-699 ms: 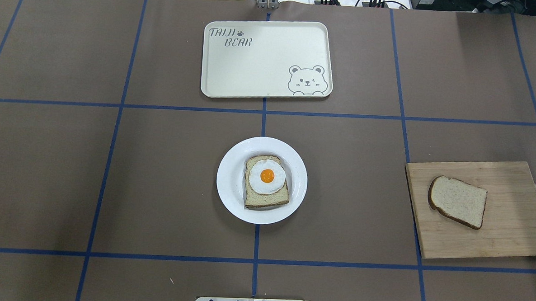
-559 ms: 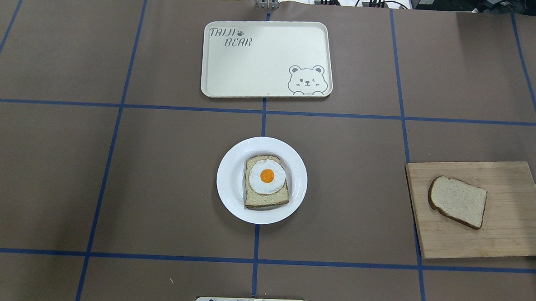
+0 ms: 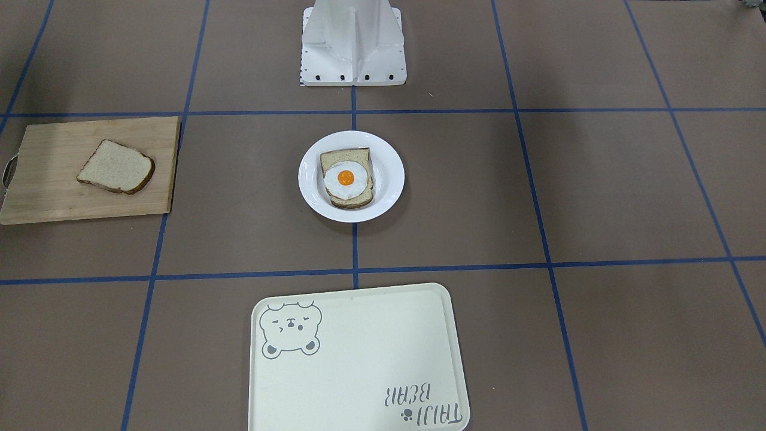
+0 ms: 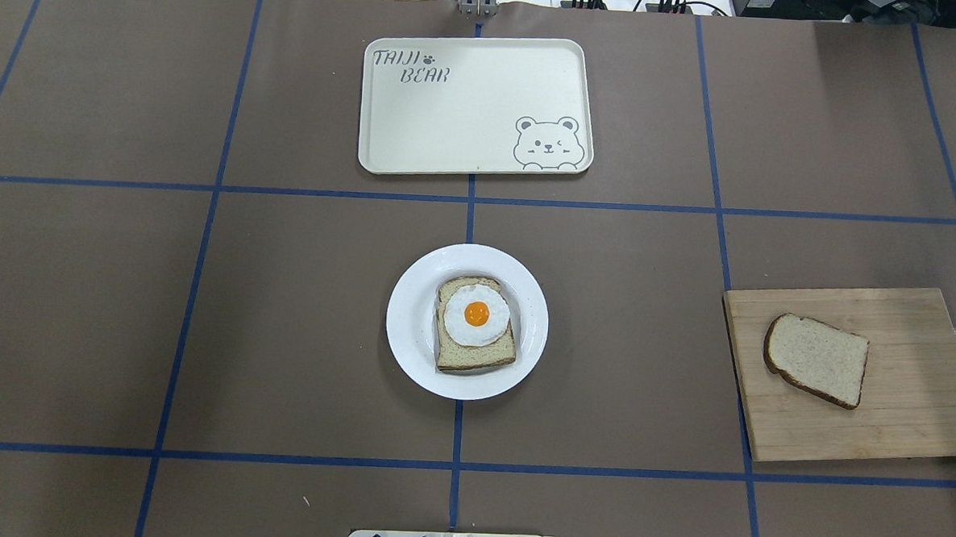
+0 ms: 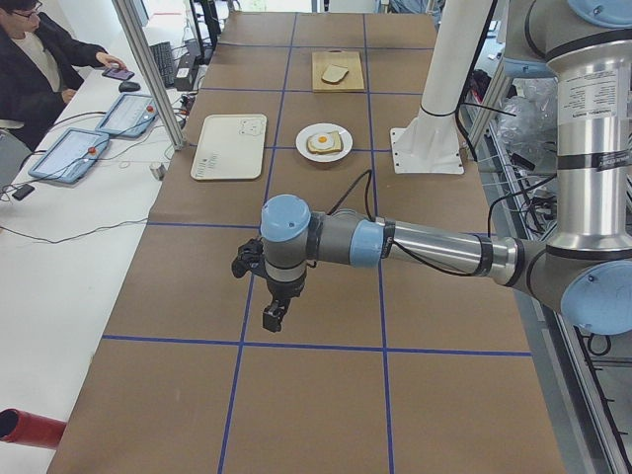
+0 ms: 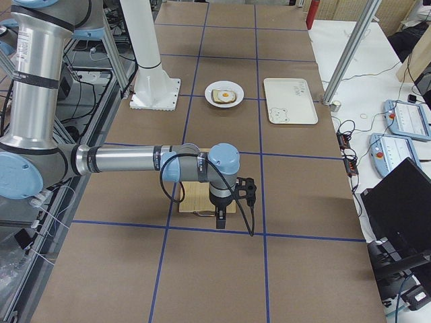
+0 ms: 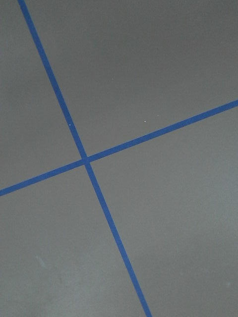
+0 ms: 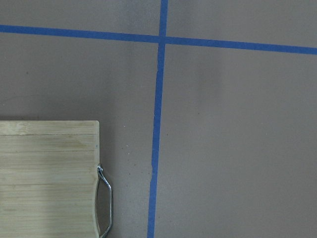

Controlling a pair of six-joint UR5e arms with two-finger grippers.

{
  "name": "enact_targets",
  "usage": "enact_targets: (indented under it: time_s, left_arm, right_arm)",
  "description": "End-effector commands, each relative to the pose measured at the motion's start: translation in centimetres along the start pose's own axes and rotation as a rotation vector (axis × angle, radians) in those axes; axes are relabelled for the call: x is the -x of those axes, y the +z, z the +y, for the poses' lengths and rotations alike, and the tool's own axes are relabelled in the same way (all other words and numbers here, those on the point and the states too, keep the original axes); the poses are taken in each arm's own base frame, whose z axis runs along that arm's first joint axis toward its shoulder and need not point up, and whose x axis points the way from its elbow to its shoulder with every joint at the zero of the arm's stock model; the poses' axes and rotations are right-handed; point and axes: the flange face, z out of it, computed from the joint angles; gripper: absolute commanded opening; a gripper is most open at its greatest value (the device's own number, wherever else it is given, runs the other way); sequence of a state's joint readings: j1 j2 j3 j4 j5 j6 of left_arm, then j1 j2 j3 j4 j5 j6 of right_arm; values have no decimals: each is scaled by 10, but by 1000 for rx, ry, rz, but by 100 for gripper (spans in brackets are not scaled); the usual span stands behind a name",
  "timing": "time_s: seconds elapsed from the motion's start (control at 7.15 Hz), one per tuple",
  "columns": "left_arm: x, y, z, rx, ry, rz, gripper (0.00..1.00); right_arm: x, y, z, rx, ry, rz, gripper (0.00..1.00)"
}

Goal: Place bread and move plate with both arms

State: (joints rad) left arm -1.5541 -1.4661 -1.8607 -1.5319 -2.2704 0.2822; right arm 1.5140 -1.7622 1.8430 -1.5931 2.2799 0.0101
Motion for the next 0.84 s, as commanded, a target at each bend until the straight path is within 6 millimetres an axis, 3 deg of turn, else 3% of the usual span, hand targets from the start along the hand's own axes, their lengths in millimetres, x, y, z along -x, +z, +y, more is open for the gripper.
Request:
enact_targets:
  time_s: [0.0, 0.14, 0.28, 0.42, 0.7]
  left_arm:
    - [-17, -26, -17, -85, 66, -23, 98]
    - [-22, -35, -30, -163, 136, -43, 98]
    - [-23, -41, -45, -253, 216, -76, 98]
    - [-9, -29, -57, -265, 195, -65, 98]
    - [-10, -30, -56, -268, 194, -63, 98]
  right_arm:
    - [25, -29, -20, -121, -102, -1, 100]
    - [29, -33, -45, -203, -178, -7, 100]
    - [25, -28, -45, -245, -208, -10, 100]
    - [18, -20, -42, -256, -222, -10, 100]
    - [36, -18, -44, -286, -248, -53, 100]
